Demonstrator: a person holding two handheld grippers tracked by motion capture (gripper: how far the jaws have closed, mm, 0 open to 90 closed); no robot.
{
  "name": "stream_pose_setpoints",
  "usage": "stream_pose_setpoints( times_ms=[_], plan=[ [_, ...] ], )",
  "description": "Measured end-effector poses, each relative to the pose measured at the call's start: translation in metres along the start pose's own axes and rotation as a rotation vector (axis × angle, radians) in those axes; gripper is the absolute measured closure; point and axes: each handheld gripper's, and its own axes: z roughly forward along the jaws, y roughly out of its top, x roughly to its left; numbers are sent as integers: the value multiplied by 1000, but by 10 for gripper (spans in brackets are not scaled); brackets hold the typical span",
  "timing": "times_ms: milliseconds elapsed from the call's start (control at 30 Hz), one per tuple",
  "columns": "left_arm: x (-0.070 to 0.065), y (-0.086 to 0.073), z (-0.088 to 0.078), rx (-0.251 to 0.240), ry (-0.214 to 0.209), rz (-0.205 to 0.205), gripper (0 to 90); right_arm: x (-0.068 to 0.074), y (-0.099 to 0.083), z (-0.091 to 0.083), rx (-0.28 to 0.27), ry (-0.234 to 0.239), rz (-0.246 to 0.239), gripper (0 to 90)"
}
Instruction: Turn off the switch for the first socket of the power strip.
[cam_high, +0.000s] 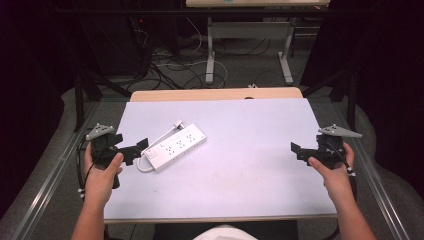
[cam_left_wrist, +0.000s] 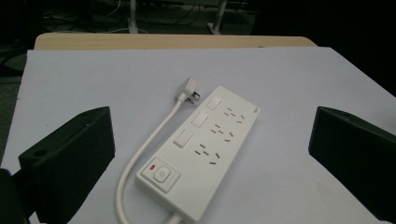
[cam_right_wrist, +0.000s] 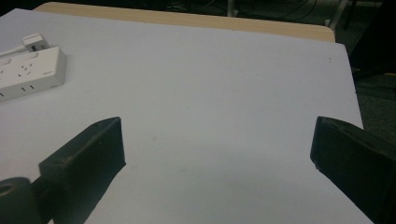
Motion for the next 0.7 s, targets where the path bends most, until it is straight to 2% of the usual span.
stream_pose_setpoints(
  times_ms=[133,400,567,700],
  plan=[
    [9,-9,-1,5,13,-16,2,0,-1,2,0,4,3,24],
    [29,-25,-2,20,93,-26,2,-2,-3,6,8,6,16,25],
    [37,-31,-1,23,107,-43,2,-4,-5,7,21,5,12,24],
    [41,-34,1,23,99,-50,2,-5,-6,9,25,1,15,25]
  ],
)
